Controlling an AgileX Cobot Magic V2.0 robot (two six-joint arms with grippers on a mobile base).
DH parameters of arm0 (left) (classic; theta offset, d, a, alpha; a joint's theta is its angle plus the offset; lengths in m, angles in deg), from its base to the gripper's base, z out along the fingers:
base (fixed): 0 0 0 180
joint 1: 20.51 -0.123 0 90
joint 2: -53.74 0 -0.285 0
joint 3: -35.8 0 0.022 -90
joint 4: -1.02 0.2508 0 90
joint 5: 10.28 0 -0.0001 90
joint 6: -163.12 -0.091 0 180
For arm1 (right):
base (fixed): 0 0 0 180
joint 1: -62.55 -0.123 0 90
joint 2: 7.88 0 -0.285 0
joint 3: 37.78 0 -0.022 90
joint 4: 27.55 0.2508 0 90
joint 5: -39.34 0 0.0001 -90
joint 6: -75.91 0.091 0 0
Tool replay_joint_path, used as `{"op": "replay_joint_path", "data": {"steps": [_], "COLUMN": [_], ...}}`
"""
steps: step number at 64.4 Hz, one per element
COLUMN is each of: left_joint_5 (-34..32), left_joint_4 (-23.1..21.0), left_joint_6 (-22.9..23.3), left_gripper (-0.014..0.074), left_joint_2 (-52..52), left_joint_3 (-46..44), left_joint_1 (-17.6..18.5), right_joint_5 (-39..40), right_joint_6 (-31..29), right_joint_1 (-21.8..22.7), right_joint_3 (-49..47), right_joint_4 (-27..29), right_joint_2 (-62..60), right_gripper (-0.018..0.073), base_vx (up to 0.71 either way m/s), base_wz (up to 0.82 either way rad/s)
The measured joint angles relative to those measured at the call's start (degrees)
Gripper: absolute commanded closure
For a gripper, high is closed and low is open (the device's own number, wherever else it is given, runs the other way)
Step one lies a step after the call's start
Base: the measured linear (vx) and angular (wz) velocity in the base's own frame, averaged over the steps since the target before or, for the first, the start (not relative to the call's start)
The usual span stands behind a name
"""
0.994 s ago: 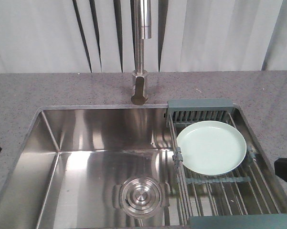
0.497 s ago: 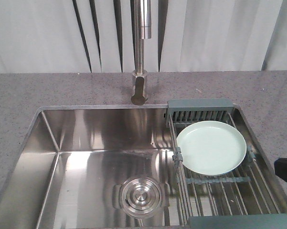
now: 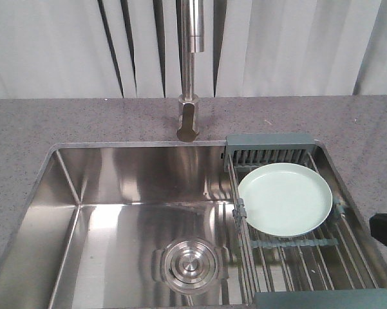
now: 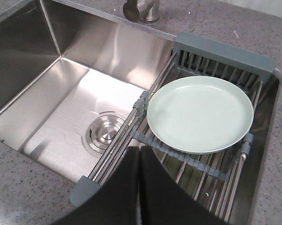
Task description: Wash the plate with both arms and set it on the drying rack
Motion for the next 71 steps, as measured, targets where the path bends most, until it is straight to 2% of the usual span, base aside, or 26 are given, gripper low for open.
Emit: {"op": "replay_joint_path", "data": {"steps": [4, 8, 15, 71], "left_joint_5": [0.00, 0.23, 0.43, 1.53], "left_joint_4": [-2.07, -2.80, -3.10, -3.49], "left_joint_6": [-4.87, -7.83, -9.88, -10.64], "left_gripper": [0.0603, 0.0603, 0.0603, 0.0603], "left_joint_2": [0.00, 0.00, -0.28, -2.47], "left_joint_3": [0.00, 0.00, 0.00, 0.05], "left_joint_1": [0.00, 0.00, 0.00, 0.00], "right_joint_5": [0.00, 0.00, 0.00, -0.07], "right_joint_6": [0.00, 0.00, 0.00, 0.00], "right_joint_1": [0.00, 0.00, 0.00, 0.00], "right_joint_3": [0.00, 0.00, 0.00, 0.00], "right_joint_4": [0.00, 0.00, 0.00, 0.00], "right_joint_2": [0.00, 0.00, 0.00, 0.00], "right_gripper": [0.0566, 0.0566, 0.0566, 0.0566], "base_vx": [0.00, 0.00, 0.00, 0.00], "base_wz": [0.00, 0.00, 0.00, 0.00]}}
